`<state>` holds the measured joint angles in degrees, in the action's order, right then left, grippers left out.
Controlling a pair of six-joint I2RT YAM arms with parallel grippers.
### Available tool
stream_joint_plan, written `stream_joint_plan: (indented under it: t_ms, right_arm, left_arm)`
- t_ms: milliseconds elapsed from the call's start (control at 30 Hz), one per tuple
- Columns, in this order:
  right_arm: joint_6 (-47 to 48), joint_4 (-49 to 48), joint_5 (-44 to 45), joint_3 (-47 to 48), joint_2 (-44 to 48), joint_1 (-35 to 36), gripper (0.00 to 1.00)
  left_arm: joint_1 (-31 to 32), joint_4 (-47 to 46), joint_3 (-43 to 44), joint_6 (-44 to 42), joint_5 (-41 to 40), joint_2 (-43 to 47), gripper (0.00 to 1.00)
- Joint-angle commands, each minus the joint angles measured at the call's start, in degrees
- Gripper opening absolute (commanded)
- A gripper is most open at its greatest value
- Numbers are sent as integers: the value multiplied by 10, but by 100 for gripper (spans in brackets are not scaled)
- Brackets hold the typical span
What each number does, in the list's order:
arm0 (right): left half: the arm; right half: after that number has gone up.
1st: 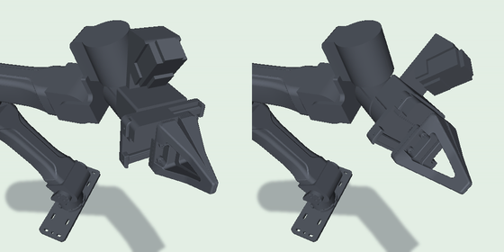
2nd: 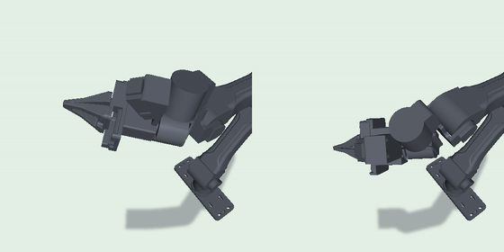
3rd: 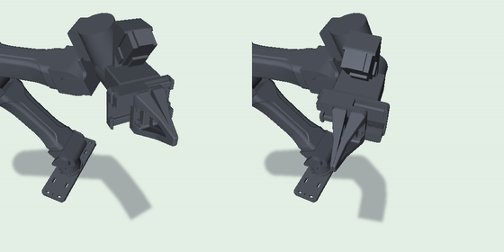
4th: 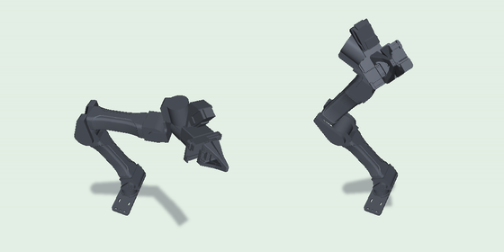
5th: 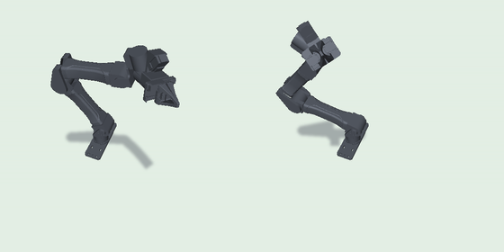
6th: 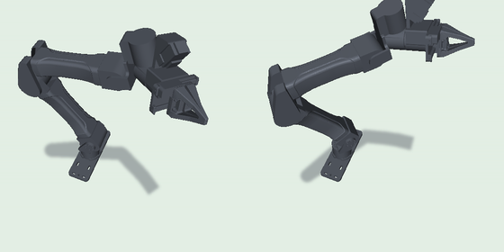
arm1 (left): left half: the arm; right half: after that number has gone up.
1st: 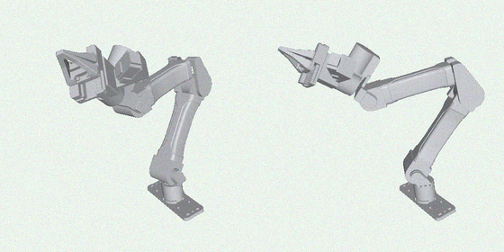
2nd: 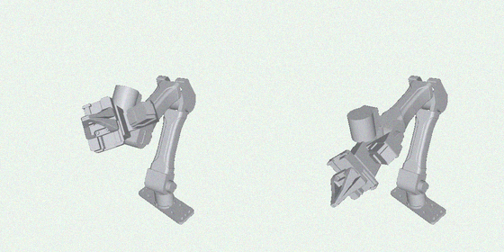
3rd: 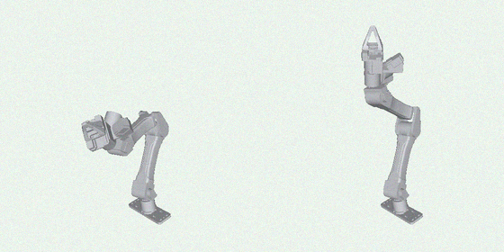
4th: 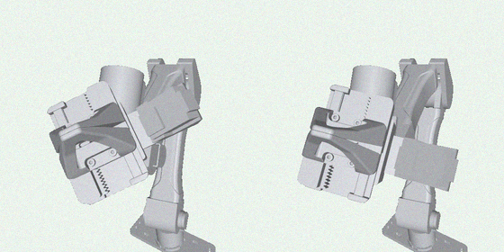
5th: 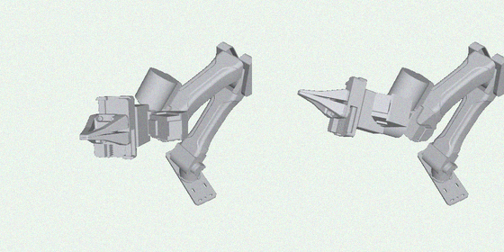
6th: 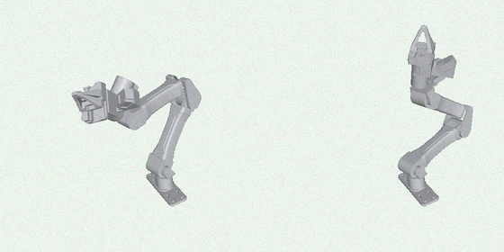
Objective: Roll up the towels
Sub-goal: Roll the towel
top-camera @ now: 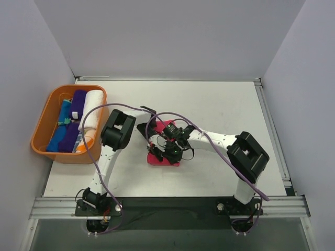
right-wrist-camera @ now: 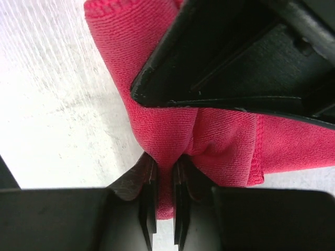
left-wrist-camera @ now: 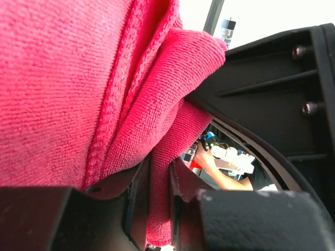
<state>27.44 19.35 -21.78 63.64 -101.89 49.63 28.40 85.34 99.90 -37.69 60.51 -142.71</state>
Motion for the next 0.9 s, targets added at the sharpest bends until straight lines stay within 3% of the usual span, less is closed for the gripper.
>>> stream_joint_plan:
  t_ms: [0,133,267,667,867]
  right_arm:
    - [4,67,-52,6,-31,-5,0]
    - [30,138,-113,46,-52,-31,0]
    - [46,183,-144,76,-70,-55,0]
    - [25,245,-231,137,-127,-95,0]
    - [19,314,-279,197,-190,-112,0]
  left_arm:
    - [-17,-119,-29,-40,-115,8,32]
    - [-39,-160,-37,-6,-124,60,45]
    - [-82,-163,-1,16,-134,86,52]
    - [-186,-131,169,26,-118,136,54]
    - [-224,-163,150,60,-117,199,54]
